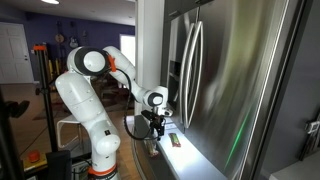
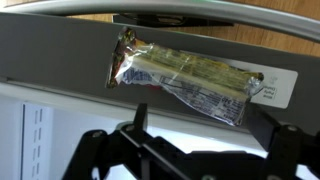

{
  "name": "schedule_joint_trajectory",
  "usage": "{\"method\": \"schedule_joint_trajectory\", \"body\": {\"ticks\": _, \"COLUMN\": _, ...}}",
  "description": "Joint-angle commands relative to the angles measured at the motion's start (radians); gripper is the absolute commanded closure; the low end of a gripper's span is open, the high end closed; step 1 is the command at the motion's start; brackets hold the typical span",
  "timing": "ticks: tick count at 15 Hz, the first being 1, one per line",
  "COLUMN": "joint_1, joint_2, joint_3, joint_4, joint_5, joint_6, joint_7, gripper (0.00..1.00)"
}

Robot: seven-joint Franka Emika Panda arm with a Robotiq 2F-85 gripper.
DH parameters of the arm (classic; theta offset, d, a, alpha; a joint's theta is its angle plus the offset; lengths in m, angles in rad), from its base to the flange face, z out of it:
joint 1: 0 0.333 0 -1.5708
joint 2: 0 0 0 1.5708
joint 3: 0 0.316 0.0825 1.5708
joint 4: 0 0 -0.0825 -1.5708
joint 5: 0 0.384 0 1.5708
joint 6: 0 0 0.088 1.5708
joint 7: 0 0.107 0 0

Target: Pick up the brown packet and put it in the open part of the refrigerator

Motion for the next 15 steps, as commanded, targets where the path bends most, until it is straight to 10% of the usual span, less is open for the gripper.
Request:
{"method": "schedule_joint_trajectory", "body": {"ticks": 1, "joint_1": 0.044, "joint_2": 0.052, "joint_3": -0.04, "joint_4": 0.001, "joint_5": -0.001, "joint_6": 0.0, "joint_7": -0.181, "gripper": 0.0}}
{"method": "schedule_joint_trajectory", "body": {"ticks": 15, "joint_1": 0.098, "joint_2": 0.173, "joint_3": -0.021, "joint_4": -0.001, "joint_5": -0.231, "joint_6": -0.114, "joint_7": -0.563, "gripper": 0.0}}
